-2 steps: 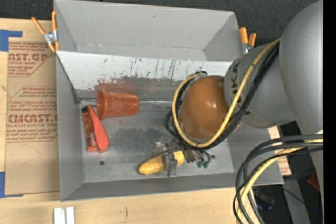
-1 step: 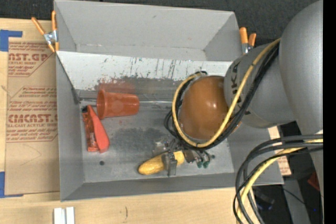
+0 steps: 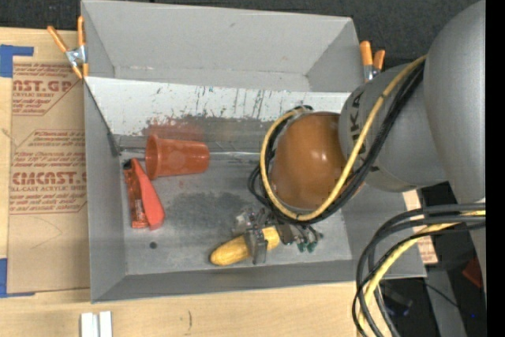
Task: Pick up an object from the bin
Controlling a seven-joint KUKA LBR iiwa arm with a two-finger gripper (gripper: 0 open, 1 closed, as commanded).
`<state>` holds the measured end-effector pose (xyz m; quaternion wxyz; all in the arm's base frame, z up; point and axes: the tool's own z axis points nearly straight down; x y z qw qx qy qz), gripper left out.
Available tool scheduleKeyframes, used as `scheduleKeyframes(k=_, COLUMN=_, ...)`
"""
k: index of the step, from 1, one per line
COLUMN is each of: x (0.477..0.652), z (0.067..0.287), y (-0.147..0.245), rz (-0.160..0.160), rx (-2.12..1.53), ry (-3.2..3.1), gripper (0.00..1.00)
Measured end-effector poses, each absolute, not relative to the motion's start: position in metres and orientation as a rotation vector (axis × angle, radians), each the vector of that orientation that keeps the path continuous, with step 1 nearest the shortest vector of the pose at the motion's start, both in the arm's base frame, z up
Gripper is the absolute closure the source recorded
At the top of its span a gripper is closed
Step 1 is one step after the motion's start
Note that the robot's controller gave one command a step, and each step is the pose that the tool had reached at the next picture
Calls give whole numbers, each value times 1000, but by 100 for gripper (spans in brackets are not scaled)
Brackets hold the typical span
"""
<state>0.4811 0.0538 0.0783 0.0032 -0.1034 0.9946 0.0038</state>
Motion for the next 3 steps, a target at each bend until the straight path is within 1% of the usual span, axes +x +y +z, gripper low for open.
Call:
scheduleKeyframes(k=1, x=481, z=128, y=53, rz=6, rx=-313, ry=3119, gripper=100)
scheduleKeyframes(k=2, x=485, z=176, y=48, rz=9, rx=-334, ry=3125, gripper=100)
scheduleKeyframes(k=3, x=490, z=243, y=57, rz=7, rx=-366, ry=3114, gripper=100)
